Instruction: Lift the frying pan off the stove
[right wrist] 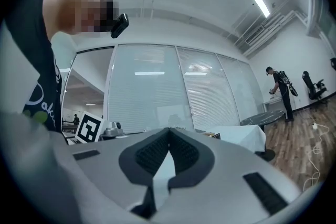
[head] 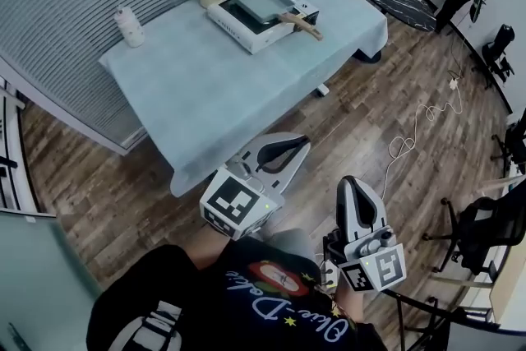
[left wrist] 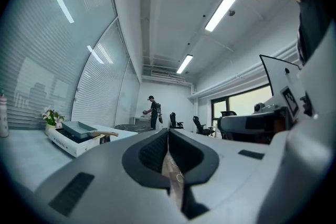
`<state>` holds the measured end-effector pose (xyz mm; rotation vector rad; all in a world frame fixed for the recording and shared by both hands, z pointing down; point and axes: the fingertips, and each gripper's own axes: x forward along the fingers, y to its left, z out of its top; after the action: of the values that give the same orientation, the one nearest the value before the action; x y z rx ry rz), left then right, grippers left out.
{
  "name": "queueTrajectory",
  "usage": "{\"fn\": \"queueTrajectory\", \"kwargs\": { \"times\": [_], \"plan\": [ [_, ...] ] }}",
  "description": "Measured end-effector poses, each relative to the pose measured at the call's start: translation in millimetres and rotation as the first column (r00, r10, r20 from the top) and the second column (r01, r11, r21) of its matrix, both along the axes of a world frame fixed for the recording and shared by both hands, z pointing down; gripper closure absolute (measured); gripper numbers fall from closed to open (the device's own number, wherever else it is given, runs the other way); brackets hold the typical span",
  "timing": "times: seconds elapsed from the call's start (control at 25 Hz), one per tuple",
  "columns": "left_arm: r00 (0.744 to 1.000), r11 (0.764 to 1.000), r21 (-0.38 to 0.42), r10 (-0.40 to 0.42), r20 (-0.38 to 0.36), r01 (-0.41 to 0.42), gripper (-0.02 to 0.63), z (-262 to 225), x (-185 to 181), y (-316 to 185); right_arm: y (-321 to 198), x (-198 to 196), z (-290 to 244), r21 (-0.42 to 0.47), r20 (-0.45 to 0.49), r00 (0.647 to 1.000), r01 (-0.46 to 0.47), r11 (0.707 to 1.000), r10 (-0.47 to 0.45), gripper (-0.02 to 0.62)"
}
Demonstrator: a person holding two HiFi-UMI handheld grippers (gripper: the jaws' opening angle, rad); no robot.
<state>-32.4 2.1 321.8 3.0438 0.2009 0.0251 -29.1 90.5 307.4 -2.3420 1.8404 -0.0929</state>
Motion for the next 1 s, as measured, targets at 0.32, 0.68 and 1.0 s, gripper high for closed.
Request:
{"fn": "queueTrajectory", "kwargs": {
  "times": [0.32, 0.68, 1.0],
  "plan": [
    [0.997, 0.997, -0.019, -0.074, -0.012, 0.074, 0.598, 0.2, 6.6, -29.3, -23.2, 22.4, -6.4, 0.005, -0.031, 0.998, 0.049, 0.999, -0.049, 0.595],
    [0.977, 0.977, -0.019, -0.213, 0.020, 0.213, 0.598, 14.9, 48.5, -71.1, -79.6, 88.2, 4.0, 0.020, -0.019, 0.979, 0.201, 0.979, -0.201, 0.595],
    [0.948, 0.948, -0.019, -0.315, 0.054, 0.316, 0.598, 18.8, 102.9, -106.3, -128.0, 153.0, 7.8, 0.035, 0.015, 0.944, 0.329, 0.944, -0.330, 0.595]
  ]
}}
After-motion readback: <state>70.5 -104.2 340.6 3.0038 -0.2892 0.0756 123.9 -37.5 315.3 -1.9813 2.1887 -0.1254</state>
